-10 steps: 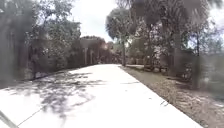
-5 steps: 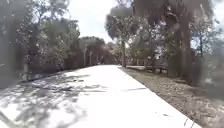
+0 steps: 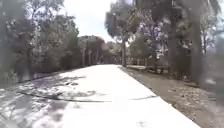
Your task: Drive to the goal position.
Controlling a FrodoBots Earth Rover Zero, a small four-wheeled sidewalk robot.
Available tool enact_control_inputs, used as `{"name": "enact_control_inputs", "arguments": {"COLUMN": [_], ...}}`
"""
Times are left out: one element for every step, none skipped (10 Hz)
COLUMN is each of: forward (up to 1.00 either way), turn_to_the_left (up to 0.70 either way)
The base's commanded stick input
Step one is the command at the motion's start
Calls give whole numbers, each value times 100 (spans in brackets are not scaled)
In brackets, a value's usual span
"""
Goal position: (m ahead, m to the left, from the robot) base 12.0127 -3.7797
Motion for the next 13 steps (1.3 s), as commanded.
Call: {"name": "enact_control_inputs", "arguments": {"forward": [85,85,85,85,85,85,85,85,85,85,85,85,85], "turn_to_the_left": [0,0,0,0,0,0,0,30,32,15,0,0,0]}}
